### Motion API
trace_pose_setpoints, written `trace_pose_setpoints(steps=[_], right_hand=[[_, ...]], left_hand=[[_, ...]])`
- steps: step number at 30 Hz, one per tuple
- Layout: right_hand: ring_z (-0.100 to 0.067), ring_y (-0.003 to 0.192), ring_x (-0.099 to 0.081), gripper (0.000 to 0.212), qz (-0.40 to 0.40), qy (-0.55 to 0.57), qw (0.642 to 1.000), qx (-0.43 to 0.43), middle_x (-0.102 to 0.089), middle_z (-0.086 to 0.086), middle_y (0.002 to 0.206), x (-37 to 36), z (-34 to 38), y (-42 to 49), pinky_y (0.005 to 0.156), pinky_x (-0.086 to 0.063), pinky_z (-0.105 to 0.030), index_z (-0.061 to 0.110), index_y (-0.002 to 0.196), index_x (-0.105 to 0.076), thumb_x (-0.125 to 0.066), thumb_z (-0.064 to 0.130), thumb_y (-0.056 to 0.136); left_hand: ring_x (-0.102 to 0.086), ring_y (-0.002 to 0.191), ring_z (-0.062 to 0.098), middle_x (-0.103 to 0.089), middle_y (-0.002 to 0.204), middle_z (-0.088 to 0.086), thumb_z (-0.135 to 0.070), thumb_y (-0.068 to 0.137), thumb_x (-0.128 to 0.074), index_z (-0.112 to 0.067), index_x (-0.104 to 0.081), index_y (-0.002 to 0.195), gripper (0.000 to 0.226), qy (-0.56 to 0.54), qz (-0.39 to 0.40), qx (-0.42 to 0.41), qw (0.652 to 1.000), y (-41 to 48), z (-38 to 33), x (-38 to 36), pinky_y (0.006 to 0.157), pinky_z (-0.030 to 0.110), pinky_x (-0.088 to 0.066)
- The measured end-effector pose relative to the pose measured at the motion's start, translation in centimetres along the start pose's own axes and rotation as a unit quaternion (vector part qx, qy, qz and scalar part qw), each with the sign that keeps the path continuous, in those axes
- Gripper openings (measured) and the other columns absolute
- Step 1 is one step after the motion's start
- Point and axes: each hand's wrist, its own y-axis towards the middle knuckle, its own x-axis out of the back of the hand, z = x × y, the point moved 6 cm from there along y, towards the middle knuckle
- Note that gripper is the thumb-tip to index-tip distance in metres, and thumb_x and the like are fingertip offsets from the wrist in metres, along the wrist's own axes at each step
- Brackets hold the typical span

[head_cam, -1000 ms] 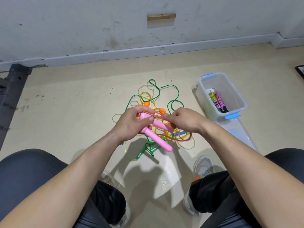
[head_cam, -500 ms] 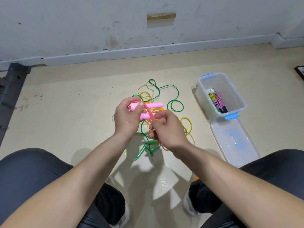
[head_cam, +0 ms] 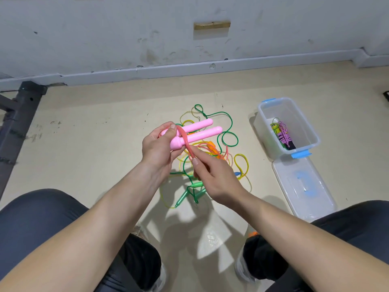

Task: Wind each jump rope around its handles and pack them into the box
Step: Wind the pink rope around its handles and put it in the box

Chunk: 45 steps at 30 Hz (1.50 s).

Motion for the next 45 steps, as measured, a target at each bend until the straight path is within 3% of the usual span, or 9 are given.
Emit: trace_pose_setpoints(steps=[4,7,11,18,20,22,25,36,45], right_hand=[[-0.014,0.067,-0.047,0.041,-0.011,-0.036,0.999,0.028,-0.050,0.005,0.069,0.4,-0.3,0.5,0.063,-0.041,-0.037,0.048,0.145,-0.046,-0.041,0.031,0.107],[-0.011,0.064,-0.046,0.024,0.001,0.069,0.997,-0.045,-0.050,-0.002,0.066,0.6,-2.3,0.8,0.063,-0.037,-0.034,0.034,0.113,-0.072,-0.050,0.035,0.104],[-0.014,0.069,-0.043,0.035,0.036,0.147,0.984,-0.093,-0.049,-0.012,0.070,1.6,-3.0,1.4,0.064,-0.035,-0.034,0.005,0.082,-0.069,-0.067,0.039,0.090],[-0.005,0.052,-0.038,0.038,0.158,0.041,0.979,-0.120,-0.042,0.016,0.049,4.7,-4.4,2.0,0.053,-0.032,-0.024,0.025,0.048,-0.049,-0.068,0.029,0.080],[0.002,0.048,-0.045,0.031,0.225,0.126,0.957,-0.129,-0.053,0.014,0.051,4.9,-4.1,1.7,0.050,-0.036,-0.014,0.020,0.058,-0.064,-0.074,0.006,0.084],[-0.002,0.052,-0.049,0.010,0.246,0.165,0.946,-0.133,-0.061,-0.003,0.062,5.5,-4.2,1.8,0.051,-0.037,-0.014,0.010,0.077,-0.073,-0.082,0.008,0.078],[-0.009,0.059,-0.053,0.012,0.209,0.207,0.943,-0.156,-0.067,-0.013,0.073,6.1,-4.1,2.3,0.054,-0.040,-0.016,0.007,0.088,-0.074,-0.080,0.010,0.078],[-0.010,0.053,-0.052,0.010,0.019,0.227,0.944,-0.239,-0.067,-0.010,0.068,4.6,-3.3,1.6,0.052,-0.041,-0.019,0.007,0.085,-0.077,-0.070,0.003,0.091],[-0.010,0.059,-0.048,0.014,0.028,0.126,0.965,-0.230,-0.058,-0.002,0.065,3.9,-2.6,1.1,0.055,-0.039,-0.021,0.000,0.085,-0.077,-0.064,0.003,0.089]], left_hand=[[-0.070,0.072,0.020,-0.070,0.093,0.007,-0.013,0.098,-0.064,-0.009,-0.069,0.101,0.007,-0.014,0.035,0.044,0.998,0.0,0.1,-0.3,0.075,0.034,-0.063],[-0.070,0.067,0.013,-0.073,0.079,0.000,-0.017,0.101,-0.059,-0.011,-0.068,0.096,0.012,-0.026,0.096,0.077,0.992,-0.3,-0.4,-0.9,0.070,0.028,-0.062],[-0.067,0.070,0.014,-0.066,0.085,0.003,-0.017,0.102,-0.054,-0.011,-0.068,0.097,0.016,-0.021,0.184,0.114,0.976,-1.2,-0.7,-1.8,0.067,0.028,-0.062],[-0.066,0.069,0.014,-0.066,0.082,0.005,-0.016,0.090,-0.056,-0.010,-0.064,0.106,0.019,0.070,0.363,0.145,0.918,-3.7,-0.5,-2.8,0.063,0.028,-0.059],[-0.065,0.066,0.012,-0.068,0.082,0.004,-0.013,0.092,-0.059,-0.009,-0.063,0.106,0.015,0.118,0.399,0.137,0.899,-4.2,-0.2,-3.0,0.057,0.026,-0.057],[-0.063,0.065,0.011,-0.068,0.083,0.003,-0.012,0.089,-0.067,-0.010,-0.066,0.106,0.016,0.186,0.406,0.120,0.887,-4.2,0.3,-3.0,0.054,0.023,-0.053],[-0.058,0.068,0.012,-0.063,0.085,0.002,-0.020,0.081,-0.071,-0.016,-0.071,0.102,0.021,0.294,0.403,0.073,0.864,-3.9,0.7,-2.9,0.055,0.021,-0.049],[-0.061,0.075,0.011,-0.065,0.088,0.001,-0.012,0.095,-0.069,-0.016,-0.064,0.108,0.014,0.404,0.346,-0.066,0.844,-3.0,1.2,-2.6,0.064,0.025,-0.049],[-0.058,0.077,0.006,-0.061,0.098,-0.001,-0.020,0.095,-0.068,-0.027,-0.060,0.105,0.015,0.455,0.303,-0.105,0.831,-2.8,2.9,-2.4,0.068,0.026,-0.043]])
